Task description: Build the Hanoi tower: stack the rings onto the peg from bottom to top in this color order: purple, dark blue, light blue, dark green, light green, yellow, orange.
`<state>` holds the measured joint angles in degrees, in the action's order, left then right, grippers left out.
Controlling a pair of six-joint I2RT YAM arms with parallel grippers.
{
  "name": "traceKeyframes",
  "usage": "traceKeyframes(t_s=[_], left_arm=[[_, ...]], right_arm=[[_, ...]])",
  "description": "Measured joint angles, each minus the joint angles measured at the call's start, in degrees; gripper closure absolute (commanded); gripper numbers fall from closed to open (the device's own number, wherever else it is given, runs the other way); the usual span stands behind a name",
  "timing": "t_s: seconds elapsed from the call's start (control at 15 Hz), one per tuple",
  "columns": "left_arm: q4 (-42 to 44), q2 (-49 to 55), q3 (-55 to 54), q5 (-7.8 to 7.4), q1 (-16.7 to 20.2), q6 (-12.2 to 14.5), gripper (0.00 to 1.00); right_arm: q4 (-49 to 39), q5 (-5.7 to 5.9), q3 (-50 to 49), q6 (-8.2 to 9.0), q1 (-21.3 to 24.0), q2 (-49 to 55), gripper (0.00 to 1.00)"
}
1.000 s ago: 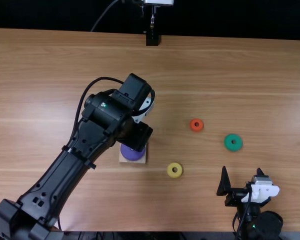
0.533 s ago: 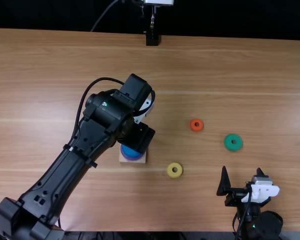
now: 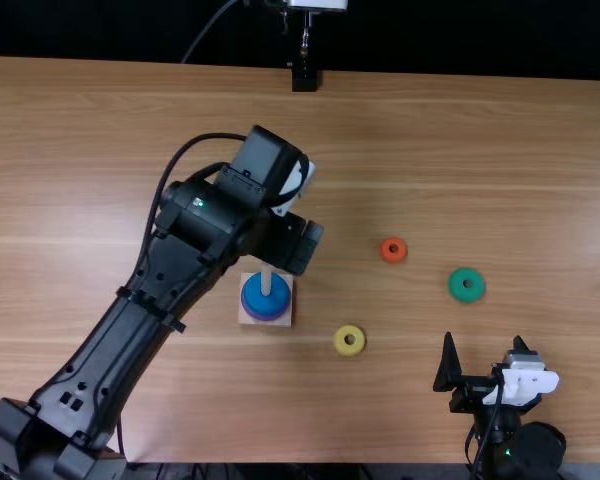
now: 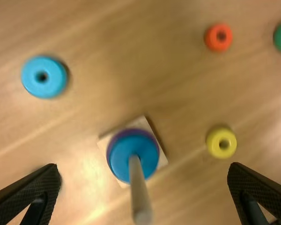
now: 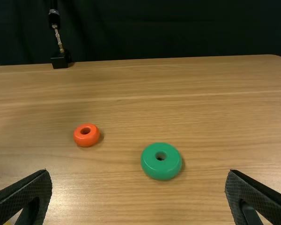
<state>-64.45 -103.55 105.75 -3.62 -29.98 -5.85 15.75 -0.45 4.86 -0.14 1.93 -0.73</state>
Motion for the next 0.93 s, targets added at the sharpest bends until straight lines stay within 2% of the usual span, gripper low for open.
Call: traceKeyframes(t_s=[0.27,0.4,0.53,0.73,0.93], left_arm=[[0.11,2.58,0.00,0.42,8.79,-0.15,0.00],[1.03,6.78,-0.92,0.26,11.80,-0.15,0.00],[4.35,12.20,-7.52,0.26,14.49,-0.15,0.00],[12.26,17.31,-21.42,0.33,15.78,-0.17,0.00],[13.49,17.42,-24.39,0.63,15.72,-0.17,0.00]], right_arm=[[-0.02,0.02,0.00,0.00,0.00,0.00,0.00],[0.00,0.00,0.00,0.00,0.00,0.00,0.00],[0.02,0.00,0.00,0.00,0.00,0.00,0.00],[0.02,0.02,0.00,0.02,-0.02,0.00,0.00],[0.00,0.00,0.00,0.02,0.00,0.00,0.00]])
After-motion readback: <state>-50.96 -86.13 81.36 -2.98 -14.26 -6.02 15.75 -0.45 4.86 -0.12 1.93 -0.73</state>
